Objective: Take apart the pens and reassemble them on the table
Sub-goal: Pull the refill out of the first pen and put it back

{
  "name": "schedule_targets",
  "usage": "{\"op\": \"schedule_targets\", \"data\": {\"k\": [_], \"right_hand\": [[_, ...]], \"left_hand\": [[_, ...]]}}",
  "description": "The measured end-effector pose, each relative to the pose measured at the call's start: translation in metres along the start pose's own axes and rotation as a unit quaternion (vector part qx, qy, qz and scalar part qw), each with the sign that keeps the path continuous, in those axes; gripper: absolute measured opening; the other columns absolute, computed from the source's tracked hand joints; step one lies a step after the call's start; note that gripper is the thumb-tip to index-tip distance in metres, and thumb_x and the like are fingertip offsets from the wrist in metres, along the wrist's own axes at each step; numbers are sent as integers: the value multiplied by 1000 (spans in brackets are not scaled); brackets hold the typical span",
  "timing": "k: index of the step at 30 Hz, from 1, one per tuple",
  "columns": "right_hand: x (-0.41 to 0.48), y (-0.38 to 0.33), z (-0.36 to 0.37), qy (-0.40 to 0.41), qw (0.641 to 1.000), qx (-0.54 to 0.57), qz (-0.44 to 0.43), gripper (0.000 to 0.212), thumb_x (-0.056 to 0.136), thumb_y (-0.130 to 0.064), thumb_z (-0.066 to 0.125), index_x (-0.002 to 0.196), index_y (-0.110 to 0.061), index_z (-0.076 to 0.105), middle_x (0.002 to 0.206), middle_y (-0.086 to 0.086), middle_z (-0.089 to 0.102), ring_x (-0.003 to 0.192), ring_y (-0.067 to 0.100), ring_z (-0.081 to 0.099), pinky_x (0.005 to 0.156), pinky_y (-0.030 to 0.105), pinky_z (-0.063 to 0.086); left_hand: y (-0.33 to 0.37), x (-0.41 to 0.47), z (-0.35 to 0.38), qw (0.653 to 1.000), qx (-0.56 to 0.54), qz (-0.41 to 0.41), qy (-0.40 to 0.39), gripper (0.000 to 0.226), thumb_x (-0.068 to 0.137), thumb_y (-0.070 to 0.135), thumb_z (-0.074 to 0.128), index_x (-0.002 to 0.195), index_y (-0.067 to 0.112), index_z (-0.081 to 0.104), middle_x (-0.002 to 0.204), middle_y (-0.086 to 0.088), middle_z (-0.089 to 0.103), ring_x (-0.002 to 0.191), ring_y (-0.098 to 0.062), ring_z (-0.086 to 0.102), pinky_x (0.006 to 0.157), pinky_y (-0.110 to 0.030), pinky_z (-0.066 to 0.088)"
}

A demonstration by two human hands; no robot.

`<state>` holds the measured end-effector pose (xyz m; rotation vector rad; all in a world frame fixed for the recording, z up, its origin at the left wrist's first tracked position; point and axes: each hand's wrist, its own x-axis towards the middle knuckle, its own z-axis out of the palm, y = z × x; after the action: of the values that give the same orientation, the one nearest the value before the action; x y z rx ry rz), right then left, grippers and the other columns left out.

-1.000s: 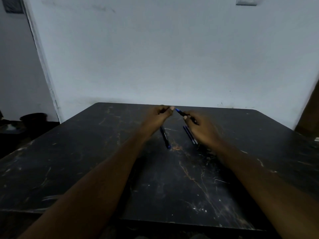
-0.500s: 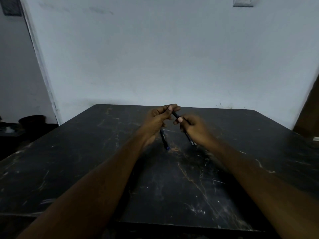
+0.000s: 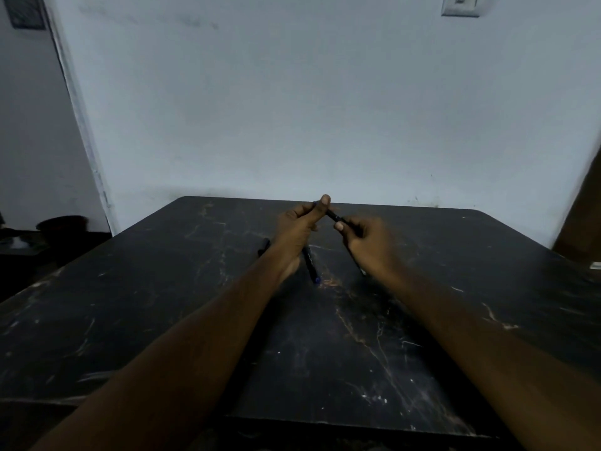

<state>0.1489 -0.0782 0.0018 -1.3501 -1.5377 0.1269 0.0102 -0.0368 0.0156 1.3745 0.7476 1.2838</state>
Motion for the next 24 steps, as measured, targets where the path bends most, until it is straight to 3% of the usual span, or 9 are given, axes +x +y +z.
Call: {"op": "schedule_targets", "data": {"k": [2,4,7,11,13,15,19,21,24], "right_hand": [[0,0,0,2,1000,9,11,20,95,-20,57,82,-13,70,54,0,55,48,15,46,53,28,31],[-1,2,-1,2,1000,8,6,24,96,-21,55,85,-7,71,60,12,62,51,20,50,54,29,33],[-1,2,-1,-6,1000,7,3,26,97,-23,53,84,-9,70,66,15,64,56,22,53,56,30,36],[-1,-1,3,-25,999,-19,-7,27,98,-23,52,88,-4,69,72,17,65,60,21,52,59,33,37],[-2,-2,3,-24,999,-24,-16,27,97,-22,52,87,-3,68,72,16,65,59,19,50,58,32,36],[-2,-2,3,-26,999,-26,-17,27,98,-23,52,89,-4,68,71,13,63,57,15,49,56,30,35],[-2,0,0,-30,999,-17,-8,24,98,-21,50,94,-6,69,70,8,61,57,14,48,56,29,35],[-1,3,0,-24,1000,-7,-4,26,98,-22,50,92,-6,69,69,11,61,57,18,49,57,31,36],[0,4,0,-24,1000,-12,-9,28,98,-24,50,89,-4,67,70,17,63,58,26,52,56,36,38]], "left_hand": [[3,-1,-1,999,-22,-15,-35,24,86,46,65,96,28,77,105,13,73,92,-12,58,68,-27,37],[4,-2,-1,997,-39,-10,-69,13,90,35,64,96,32,75,113,14,71,97,-11,58,70,-30,36],[2,-2,-1,998,-31,1,-61,10,89,30,66,89,30,76,103,15,73,89,-3,60,69,-29,36],[-1,2,-5,1000,-13,3,5,17,80,37,75,76,22,69,69,15,69,59,7,58,57,-17,41],[-1,2,-5,1000,-13,-5,8,22,78,42,75,71,23,67,70,12,68,61,0,57,59,-19,41],[2,0,-3,999,-14,-26,-21,25,82,46,70,66,28,71,85,8,72,79,-10,59,69,-30,37],[5,1,1,994,-50,-19,-99,17,93,32,57,91,31,73,118,6,70,100,-15,59,68,-32,34],[5,1,0,993,-64,-12,-94,16,95,24,57,103,27,70,116,8,70,95,-11,59,67,-29,35],[0,1,-2,998,-29,-5,-47,9,89,29,65,90,25,74,94,10,73,83,-8,58,66,-30,35]]}}
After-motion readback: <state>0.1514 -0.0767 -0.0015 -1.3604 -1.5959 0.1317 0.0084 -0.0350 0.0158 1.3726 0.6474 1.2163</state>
